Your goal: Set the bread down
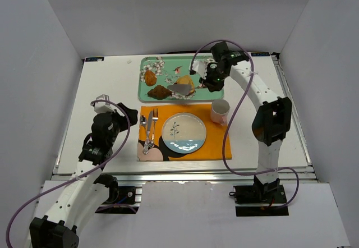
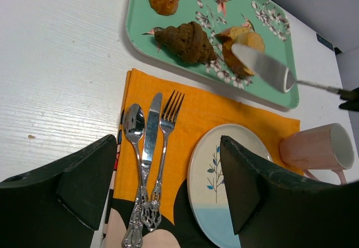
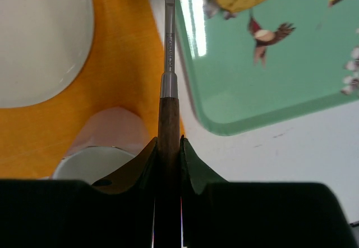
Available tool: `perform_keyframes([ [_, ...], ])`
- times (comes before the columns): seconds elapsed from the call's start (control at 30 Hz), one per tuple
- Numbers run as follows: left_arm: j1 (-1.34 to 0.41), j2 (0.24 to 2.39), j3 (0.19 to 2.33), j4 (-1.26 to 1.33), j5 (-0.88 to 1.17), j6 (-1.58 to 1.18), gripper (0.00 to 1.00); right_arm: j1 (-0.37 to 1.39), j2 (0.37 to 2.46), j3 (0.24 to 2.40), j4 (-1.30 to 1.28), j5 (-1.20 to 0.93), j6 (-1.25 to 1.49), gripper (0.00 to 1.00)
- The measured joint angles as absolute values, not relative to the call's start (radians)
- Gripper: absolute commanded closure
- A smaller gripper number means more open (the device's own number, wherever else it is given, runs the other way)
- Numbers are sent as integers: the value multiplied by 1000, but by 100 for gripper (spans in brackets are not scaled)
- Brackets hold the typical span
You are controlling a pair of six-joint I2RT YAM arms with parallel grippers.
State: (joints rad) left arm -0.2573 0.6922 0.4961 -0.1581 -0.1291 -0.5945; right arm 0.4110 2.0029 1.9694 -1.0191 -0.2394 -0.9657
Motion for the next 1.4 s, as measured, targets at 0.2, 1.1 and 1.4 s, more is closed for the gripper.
perform_keyframes([
  [0.2,-257,670,479,-157,-142,-607,16,454,2019,1976,-1096,-209,-962,100],
  [1.1,-257,741,479,-114,-146,-610,16,462,2193,2112,-1127,-73,-924,100],
  [1.4,-257,772,479,-105,-146,-606,16,483,2239,2127,-1111,-83,-897,100],
])
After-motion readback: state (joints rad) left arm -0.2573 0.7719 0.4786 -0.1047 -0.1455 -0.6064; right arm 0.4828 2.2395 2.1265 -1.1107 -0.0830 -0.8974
